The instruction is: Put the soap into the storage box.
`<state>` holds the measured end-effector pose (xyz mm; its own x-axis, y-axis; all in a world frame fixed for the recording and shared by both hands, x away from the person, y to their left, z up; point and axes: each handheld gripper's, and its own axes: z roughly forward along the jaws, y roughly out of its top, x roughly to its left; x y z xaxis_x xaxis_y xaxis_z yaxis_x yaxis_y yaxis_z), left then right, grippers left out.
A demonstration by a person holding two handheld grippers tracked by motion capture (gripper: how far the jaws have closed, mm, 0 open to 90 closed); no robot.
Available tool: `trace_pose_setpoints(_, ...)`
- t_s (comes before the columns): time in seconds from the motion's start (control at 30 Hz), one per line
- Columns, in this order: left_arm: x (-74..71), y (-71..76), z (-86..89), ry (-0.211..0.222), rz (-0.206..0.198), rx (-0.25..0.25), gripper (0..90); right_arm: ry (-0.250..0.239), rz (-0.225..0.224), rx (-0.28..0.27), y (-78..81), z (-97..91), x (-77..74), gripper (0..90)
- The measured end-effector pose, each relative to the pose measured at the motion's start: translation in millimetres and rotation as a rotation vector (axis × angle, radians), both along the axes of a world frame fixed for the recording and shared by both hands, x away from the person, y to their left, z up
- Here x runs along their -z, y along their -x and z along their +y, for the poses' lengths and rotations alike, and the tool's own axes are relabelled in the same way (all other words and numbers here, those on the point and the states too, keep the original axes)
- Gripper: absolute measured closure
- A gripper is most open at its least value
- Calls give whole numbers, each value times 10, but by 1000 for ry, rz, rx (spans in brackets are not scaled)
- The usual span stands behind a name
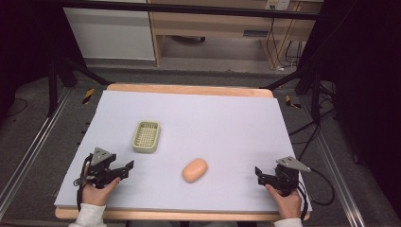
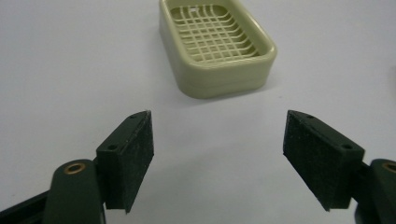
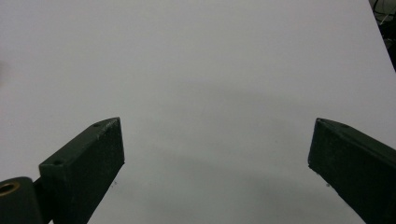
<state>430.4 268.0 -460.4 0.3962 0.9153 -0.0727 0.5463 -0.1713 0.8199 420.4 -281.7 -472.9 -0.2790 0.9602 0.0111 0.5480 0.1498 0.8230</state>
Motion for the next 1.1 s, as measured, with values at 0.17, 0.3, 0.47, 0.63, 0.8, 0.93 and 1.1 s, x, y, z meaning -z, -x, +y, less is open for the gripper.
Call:
trace_pose_setpoints(0.17, -14, 23, -86, -16, -2, 19, 263, 31, -3, 0, 9, 22, -1, 52)
trace_pose_setpoints(0.3, -25, 36, -121, -9, -4, 26, 275, 47, 5, 4, 4, 24, 7, 53)
trace_pose_setpoints(0.47, -39, 57, -182, -14, -5, 41, 292, 35, 34, 10, 1, 15, 9, 59)
trace_pose_setpoints(0.63, -52, 70, -271, -31, -5, 74, 296, 56, 13, 16, 11, 15, -1, 61)
trace_pose_setpoints(0.8, -65, 84, -337, -32, -4, 93, 295, 54, 4, 20, 23, 28, -11, 61)
trace_pose_setpoints(0.93, -71, 90, -390, -34, -5, 105, 292, 56, 1, 21, 26, 29, -11, 61)
trace_pose_setpoints(1.1, -83, 101, -453, -40, -6, 128, 288, 60, 0, 18, 25, 31, -9, 61)
